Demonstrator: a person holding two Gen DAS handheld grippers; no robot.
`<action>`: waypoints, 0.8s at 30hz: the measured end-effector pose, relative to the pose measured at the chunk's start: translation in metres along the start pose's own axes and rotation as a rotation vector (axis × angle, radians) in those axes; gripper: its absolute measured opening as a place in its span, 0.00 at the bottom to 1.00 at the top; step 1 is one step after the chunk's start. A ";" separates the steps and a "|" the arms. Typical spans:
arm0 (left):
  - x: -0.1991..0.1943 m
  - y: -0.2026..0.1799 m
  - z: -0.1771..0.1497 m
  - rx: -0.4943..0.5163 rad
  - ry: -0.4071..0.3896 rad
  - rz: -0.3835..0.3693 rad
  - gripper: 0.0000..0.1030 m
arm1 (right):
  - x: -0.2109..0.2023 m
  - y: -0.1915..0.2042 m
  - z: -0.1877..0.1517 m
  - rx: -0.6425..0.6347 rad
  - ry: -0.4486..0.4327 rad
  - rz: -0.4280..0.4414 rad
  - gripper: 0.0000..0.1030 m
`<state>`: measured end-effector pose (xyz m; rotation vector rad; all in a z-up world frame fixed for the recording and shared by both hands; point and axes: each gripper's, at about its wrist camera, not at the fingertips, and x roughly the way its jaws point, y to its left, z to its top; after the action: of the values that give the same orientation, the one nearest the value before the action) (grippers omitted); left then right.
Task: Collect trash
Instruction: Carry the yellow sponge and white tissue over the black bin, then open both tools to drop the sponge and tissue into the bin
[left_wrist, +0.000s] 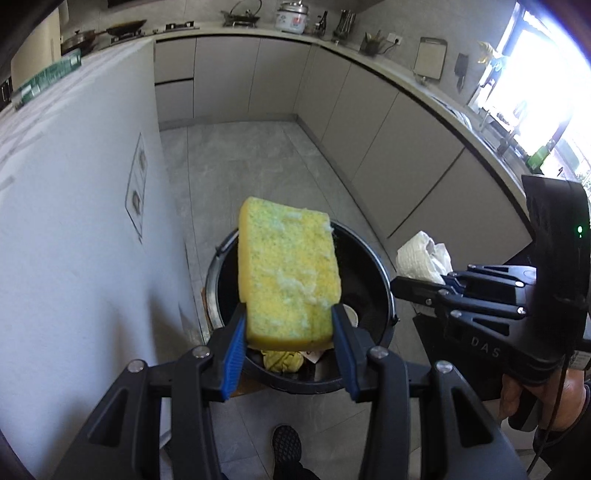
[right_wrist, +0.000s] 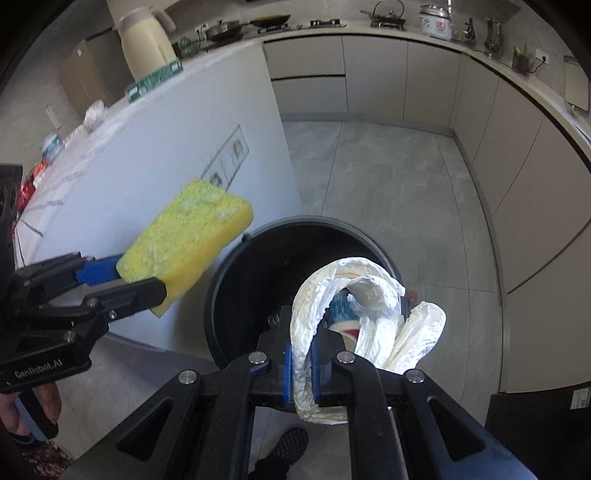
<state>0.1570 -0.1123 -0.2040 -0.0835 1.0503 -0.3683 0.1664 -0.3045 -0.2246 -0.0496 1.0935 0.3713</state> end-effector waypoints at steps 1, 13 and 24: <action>0.005 0.000 -0.002 -0.005 0.010 0.001 0.44 | 0.006 -0.002 -0.003 -0.001 0.010 0.003 0.08; 0.048 0.000 -0.002 -0.078 0.086 -0.001 0.48 | 0.071 0.003 -0.019 -0.165 0.142 0.038 0.08; 0.049 -0.004 -0.003 -0.056 0.121 0.140 0.98 | 0.089 -0.016 -0.025 -0.273 0.150 -0.101 1.00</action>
<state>0.1749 -0.1316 -0.2452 -0.0376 1.1792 -0.2194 0.1862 -0.3015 -0.3163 -0.3786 1.1770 0.4292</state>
